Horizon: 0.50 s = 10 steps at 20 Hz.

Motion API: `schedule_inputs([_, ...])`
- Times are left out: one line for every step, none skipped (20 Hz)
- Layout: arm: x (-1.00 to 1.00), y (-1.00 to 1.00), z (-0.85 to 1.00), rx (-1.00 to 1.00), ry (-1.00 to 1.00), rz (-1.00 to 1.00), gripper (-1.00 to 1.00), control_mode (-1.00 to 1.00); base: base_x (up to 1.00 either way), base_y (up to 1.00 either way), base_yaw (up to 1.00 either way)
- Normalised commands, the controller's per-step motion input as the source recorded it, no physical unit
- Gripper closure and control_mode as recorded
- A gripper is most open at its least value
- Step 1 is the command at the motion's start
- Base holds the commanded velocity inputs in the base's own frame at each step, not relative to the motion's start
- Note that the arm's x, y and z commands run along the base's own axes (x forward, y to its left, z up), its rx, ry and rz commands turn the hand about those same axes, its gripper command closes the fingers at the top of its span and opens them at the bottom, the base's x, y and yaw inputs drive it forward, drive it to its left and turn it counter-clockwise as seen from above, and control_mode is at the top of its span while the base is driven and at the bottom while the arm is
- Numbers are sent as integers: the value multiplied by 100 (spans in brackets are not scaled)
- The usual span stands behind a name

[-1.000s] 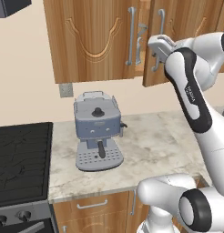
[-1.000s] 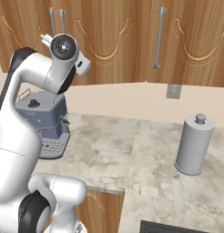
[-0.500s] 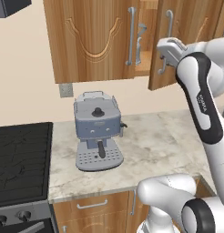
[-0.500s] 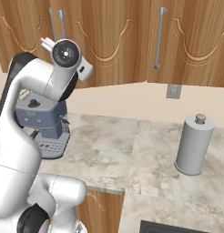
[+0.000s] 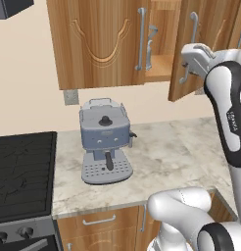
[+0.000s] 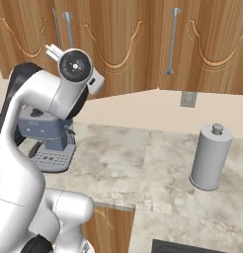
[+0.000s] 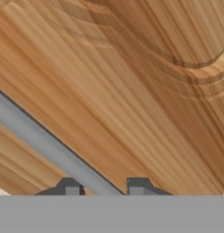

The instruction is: Open the cabinet, pick the kettle from the cabinet, and place it in the sink.

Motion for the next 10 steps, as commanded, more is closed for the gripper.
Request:
schedule_inputs([-36,-37,10,1,0,0,100,-100,0,0,0])
schedule_inputs([-36,-37,9,1,0,0,100,-100,0,0,0])
schedule_inputs([-35,-37,10,0,0,0,100,-100,0,0,0])
schedule_inputs([-35,-38,10,0,0,0,100,-100,0,0,0])
schedule_inputs([-34,-37,10,0,0,0,100,-100,0,0,0])
schedule_inputs([-34,-39,10,0,0,0,100,-100,0,0,0])
schedule_inputs([-32,-40,10,0,0,0,100,-100,0,0,0])
schedule_inputs([-31,-44,11,0,0,0,100,-100,0,0,0])
schedule_inputs([-31,-46,10,1,0,0,100,-100,0,0,0])
schedule_inputs([-31,-47,9,1,0,0,100,-100,0,0,0])
